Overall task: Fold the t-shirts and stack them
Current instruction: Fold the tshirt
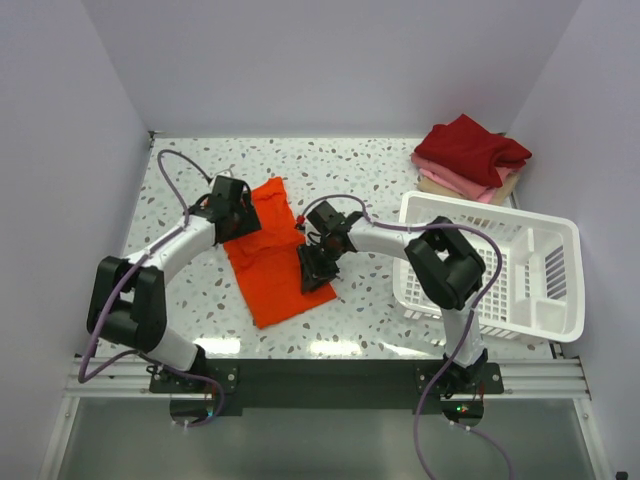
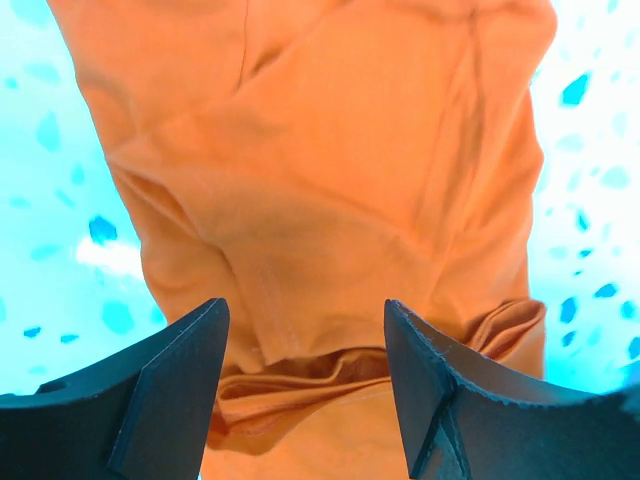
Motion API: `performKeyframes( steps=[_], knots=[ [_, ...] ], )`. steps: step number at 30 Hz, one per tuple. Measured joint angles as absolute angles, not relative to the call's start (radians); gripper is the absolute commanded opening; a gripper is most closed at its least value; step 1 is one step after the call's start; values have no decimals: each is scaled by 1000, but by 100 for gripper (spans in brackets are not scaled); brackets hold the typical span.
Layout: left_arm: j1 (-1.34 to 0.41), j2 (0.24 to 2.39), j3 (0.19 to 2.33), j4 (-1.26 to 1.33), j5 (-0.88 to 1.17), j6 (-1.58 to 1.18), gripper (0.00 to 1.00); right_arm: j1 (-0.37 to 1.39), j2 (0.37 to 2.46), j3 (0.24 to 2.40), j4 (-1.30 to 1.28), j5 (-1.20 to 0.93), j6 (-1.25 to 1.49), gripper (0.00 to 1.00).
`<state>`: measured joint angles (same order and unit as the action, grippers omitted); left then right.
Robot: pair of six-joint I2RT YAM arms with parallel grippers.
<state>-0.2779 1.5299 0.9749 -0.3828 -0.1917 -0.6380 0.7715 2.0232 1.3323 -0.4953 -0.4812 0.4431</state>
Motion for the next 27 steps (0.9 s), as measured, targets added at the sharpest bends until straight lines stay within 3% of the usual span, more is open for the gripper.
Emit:
performKeyframes(
  steps=[9,17,27],
  knots=[
    [-311,1409,999,-464,-196,-635,67,774,2025,1381,-591,-428,408,40],
    [-545,1184,844,-603,-215,-741,69,767,1973,1379,-699,-304,365,54],
    [-758,1033,668,-738,-189,-961,69,656,1814,1290,-725,-215,335,55]
  ],
)
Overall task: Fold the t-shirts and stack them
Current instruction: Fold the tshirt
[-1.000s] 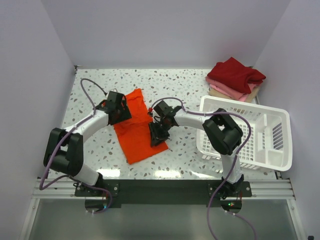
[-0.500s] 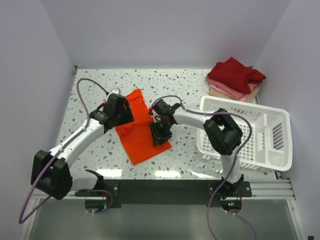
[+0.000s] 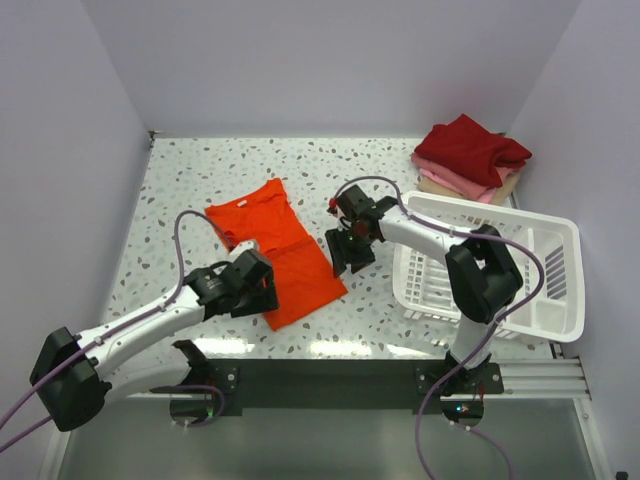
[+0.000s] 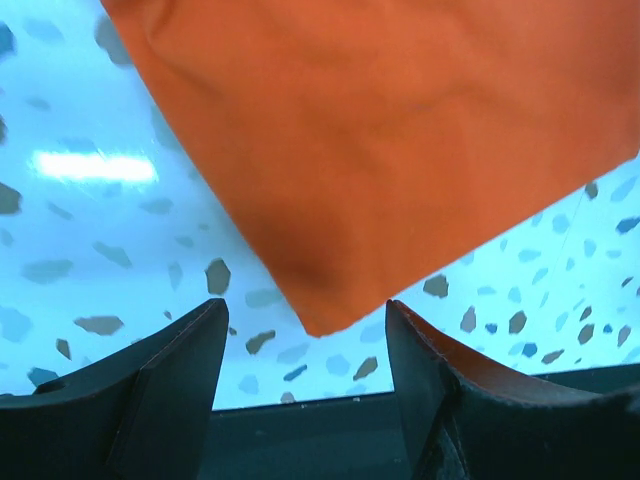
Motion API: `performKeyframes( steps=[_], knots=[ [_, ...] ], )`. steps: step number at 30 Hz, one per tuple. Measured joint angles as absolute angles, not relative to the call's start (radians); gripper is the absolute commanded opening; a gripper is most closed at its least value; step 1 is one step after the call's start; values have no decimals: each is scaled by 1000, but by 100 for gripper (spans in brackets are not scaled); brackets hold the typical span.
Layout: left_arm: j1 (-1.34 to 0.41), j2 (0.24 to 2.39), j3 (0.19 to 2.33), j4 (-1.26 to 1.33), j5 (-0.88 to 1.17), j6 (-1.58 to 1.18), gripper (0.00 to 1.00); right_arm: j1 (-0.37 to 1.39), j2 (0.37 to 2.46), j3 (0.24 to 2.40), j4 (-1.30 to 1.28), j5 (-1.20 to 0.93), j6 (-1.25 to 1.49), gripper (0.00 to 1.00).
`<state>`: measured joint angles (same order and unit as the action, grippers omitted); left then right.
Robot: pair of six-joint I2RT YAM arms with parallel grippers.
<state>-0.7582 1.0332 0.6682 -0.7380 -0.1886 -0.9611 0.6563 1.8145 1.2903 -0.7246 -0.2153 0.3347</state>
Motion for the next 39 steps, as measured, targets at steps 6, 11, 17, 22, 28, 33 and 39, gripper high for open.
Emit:
performKeyframes(
  steps=[6,11,17,22,28,33,39],
  knots=[
    [-883,1045,635,-739,-175,-1075,70,654,1820,1257,-706,-208,319,50],
    [-918,1056,632,-738,-171,-1127,70,655,1832,1199,-670,-215,321,48],
    [-918,1050,617,-736,-171,-1155,70,656,1821,1142,-635,-236,336,47],
    [-918,1045,607,-736,-171,-1168,70,678,1819,1139,-611,-237,352,47],
    [-918,1042,607,-736,-170,-1170,70,730,1829,1147,-593,-234,362,39],
    [-919,1038,605,-733,-168,-1169,70,741,1839,1151,-590,-224,368,30],
    [-960,1119,604,-722,-167,-1168,72,741,1843,1151,-590,-219,374,13]
  ],
)
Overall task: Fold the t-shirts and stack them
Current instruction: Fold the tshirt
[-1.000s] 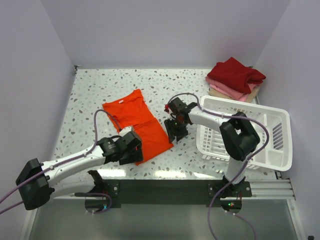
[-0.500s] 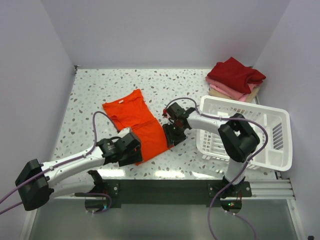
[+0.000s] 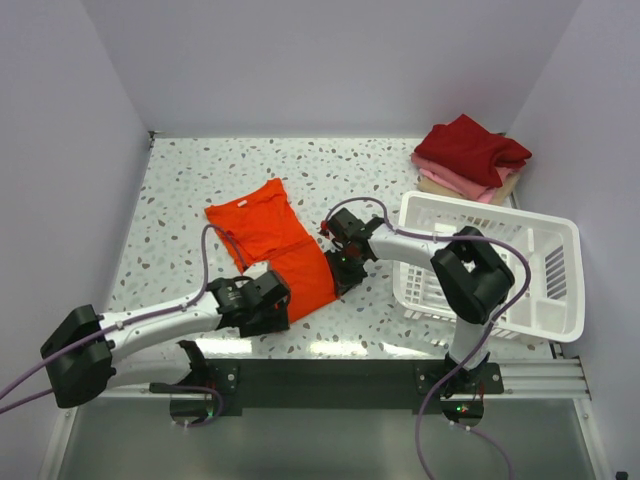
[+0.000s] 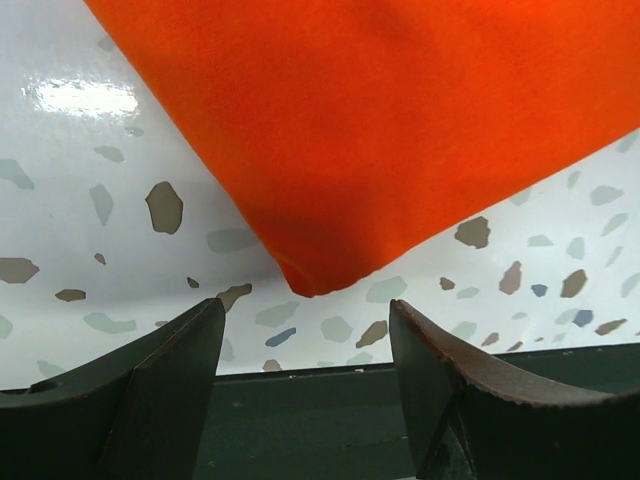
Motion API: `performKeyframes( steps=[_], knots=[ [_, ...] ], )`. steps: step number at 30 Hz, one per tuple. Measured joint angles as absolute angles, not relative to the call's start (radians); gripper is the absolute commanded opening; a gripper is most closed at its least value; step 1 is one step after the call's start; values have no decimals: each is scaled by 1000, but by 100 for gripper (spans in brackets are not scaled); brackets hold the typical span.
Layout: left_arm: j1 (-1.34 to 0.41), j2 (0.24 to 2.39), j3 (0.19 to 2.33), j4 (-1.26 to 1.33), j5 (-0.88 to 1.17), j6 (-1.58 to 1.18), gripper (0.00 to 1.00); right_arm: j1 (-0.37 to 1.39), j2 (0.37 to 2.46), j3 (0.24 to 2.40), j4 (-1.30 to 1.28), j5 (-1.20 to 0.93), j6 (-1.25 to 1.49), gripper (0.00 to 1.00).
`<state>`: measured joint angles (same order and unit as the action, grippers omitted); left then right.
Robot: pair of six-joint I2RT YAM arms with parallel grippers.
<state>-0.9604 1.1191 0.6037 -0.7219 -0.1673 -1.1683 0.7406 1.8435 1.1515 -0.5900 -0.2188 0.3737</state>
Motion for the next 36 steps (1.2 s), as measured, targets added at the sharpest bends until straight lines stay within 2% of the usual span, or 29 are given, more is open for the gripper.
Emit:
performKeyframes(
  steps=[3,13,19,25,28,29,36],
  knots=[
    [-976,1168,604,-721,-168,-1168,71,741,1844,1152,-590,-219,376,8],
    [-979,1219,604,-701,-221,-1187,64,741,1844,1151,-590,-219,378,3],
    [-979,1260,612,-693,-239,-1185,49,741,1844,1151,-590,-219,378,1],
    [-979,1266,612,-679,-248,-1186,26,741,1844,1151,-590,-220,382,0],
    [-979,1269,611,-663,-247,-1186,10,741,1844,1151,-590,-220,382,0],
    [-979,1270,611,-658,-247,-1186,0,741,1844,1151,-590,-220,383,0],
    [-979,1253,609,-640,-223,-1134,0,741,1838,1152,-630,-216,380,0]
  ],
)
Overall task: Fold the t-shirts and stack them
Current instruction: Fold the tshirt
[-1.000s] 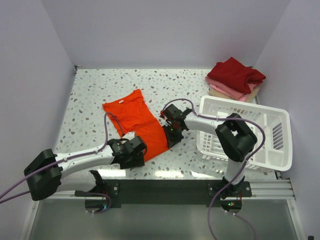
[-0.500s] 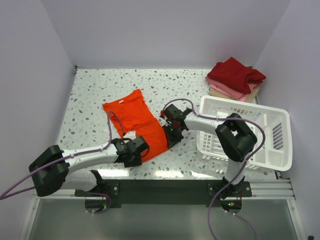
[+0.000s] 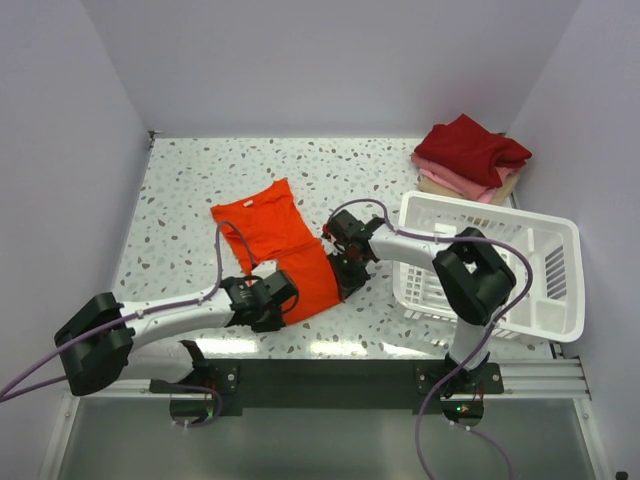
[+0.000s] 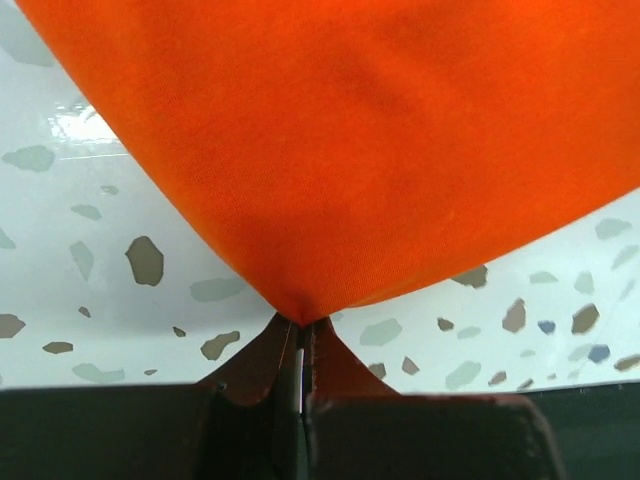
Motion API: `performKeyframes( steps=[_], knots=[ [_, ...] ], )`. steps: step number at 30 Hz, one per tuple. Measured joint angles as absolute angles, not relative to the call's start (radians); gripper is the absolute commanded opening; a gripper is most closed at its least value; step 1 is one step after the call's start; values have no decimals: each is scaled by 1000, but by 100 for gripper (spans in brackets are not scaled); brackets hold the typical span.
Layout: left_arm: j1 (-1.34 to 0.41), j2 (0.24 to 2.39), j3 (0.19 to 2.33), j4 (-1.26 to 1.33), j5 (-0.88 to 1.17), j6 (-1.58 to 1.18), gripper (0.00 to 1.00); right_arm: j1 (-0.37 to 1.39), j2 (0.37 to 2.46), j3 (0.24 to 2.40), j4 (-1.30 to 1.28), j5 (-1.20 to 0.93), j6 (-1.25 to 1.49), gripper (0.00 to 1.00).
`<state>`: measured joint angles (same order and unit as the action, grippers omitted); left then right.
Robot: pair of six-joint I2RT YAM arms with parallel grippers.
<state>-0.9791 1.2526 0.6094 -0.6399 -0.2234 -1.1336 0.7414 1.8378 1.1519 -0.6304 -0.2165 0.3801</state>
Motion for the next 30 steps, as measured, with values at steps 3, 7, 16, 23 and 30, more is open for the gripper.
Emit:
performKeyframes(
  steps=[3,7,16,23,30],
  knots=[
    [-979,1221,609,-623,-184,-1080,0,744,1809,1152,-690,-201,374,0],
    [-985,1185,609,-605,-121,-1027,0,744,1745,1152,-773,-193,357,0],
    [-1025,1049,683,-652,-12,-1040,0,745,1587,1210,-1035,-172,343,0],
    [-1036,1010,867,-755,-38,-1131,0,745,1562,1432,-1202,-140,345,0],
    [-1023,1038,995,-823,-165,-1208,0,726,1660,1705,-1275,-10,345,0]
  ],
)
